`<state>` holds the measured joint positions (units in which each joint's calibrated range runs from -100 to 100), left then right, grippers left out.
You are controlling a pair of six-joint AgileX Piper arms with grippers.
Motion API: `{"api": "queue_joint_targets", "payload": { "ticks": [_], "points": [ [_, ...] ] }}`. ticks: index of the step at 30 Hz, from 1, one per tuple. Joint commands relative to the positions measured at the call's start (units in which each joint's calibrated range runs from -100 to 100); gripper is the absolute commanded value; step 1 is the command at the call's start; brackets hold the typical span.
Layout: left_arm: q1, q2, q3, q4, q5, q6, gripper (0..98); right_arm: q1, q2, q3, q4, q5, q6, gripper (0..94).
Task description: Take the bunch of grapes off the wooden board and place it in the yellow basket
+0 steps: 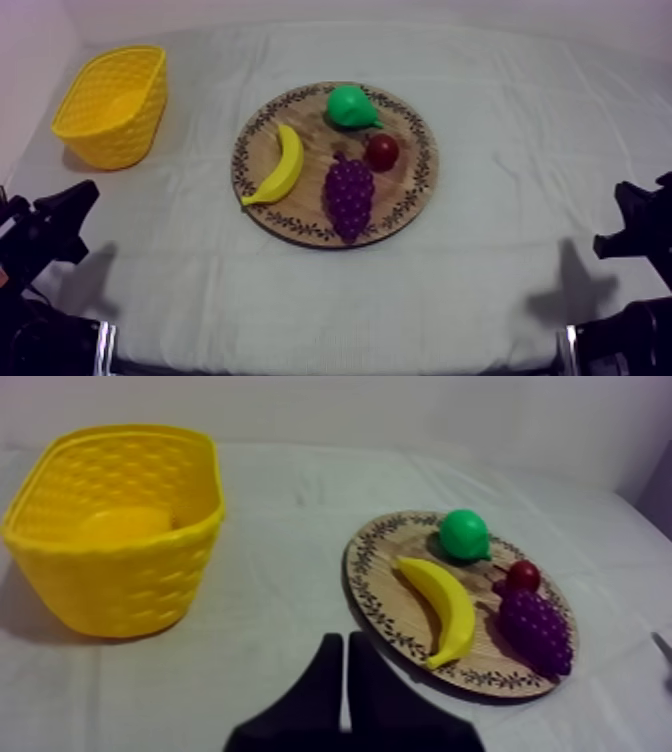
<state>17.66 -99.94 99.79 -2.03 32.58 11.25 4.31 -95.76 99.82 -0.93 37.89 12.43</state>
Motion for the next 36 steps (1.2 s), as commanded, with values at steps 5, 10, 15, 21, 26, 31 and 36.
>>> {"api": "queue_joint_targets", "payload": {
  "ticks": [5,10,15,21,26,31,36],
  "points": [
    [0.3,0.4,-1.8,0.10,4.0,-0.5,0.0,0.0,0.0,0.0,0.0,0.0,0.0,0.3],
    [0.6,4.5,-3.3,0.06,7.0,-2.9,0.0,0.0,0.0,0.0,0.0,0.0,0.0,0.3],
    [1.0,11.4,-7.3,0.47,8.3,-3.9,0.0,0.0,0.0,0.0,0.0,0.0,0.0,0.3],
    [2.0,22.8,-19.4,1.94,13.9,-5.6,0.0,0.0,0.0,0.0,0.0,0.0,0.0,0.3],
    [3.2,32.2,-30.8,3.94,20.3,-5.3,0.0,0.0,0.0,0.0,0.0,0.0,0.0,0.3],
    [4.3,41.9,-41.8,6.20,26.3,-3.9,0.0,0.0,0.0,0.0,0.0,0.0,0.0,0.3],
    [4.6,52.1,-52.9,7.71,33.9,-1.7,0.0,0.0,0.0,0.0,0.0,0.0,0.0,0.3]
  ]
}}
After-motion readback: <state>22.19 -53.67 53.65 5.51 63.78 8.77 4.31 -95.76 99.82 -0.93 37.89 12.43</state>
